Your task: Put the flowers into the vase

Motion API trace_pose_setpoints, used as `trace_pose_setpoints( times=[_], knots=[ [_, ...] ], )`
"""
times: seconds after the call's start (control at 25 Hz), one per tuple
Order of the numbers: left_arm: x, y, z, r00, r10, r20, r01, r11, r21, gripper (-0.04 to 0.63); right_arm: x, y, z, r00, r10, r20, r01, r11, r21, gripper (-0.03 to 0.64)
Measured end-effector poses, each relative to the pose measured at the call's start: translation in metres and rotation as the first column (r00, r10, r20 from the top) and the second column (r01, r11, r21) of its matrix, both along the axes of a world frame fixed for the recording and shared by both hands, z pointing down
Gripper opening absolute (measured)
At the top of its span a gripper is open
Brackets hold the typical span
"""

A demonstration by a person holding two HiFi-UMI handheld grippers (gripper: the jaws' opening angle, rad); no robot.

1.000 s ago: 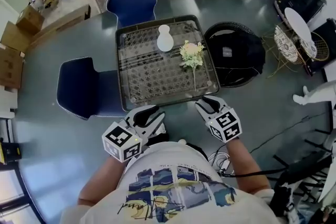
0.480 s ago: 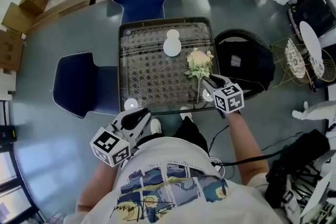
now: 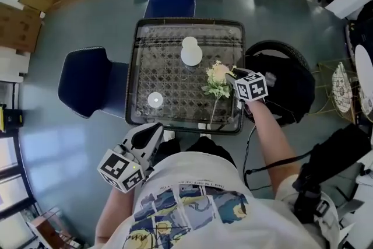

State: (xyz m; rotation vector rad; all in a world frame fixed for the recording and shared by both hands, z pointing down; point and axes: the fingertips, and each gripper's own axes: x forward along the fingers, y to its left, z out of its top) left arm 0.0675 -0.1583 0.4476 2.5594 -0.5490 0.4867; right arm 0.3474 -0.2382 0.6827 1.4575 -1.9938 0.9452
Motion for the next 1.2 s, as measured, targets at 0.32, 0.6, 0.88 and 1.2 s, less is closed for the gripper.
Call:
trace_pose_setpoints(
  times=[0.32,0.6,0.88,1.2],
  knots=[
    [0.003,0.009,0.003,0.982,-0.172,0.084,0.173,0.985,-0.005,0.008,0.013,-0.038,0.067,0.973,0.014,0.229,0.018,0.99,-0.137,0.206],
    [0.001,0.01,-0.002,0.961,-0.251,0.113,0.252,0.968,0.004,0.009,0.006,-0.035,0.097,0.933,0.061,0.355,0.03,0.969,-0.247,0.129],
    [-0.002,0.002,-0.003,0.967,-0.239,0.084,0.238,0.971,0.019,0.008,0.011,-0.037,0.056,0.978,-0.035,0.206,0.056,0.994,-0.097,0.061],
    [-0.015,-0.001,-0.017,0.985,-0.174,0.008,0.174,0.984,0.037,0.009,0.014,-0.043,-0.065,0.997,-0.069,-0.023,0.072,0.986,0.152,0.055]
  ],
)
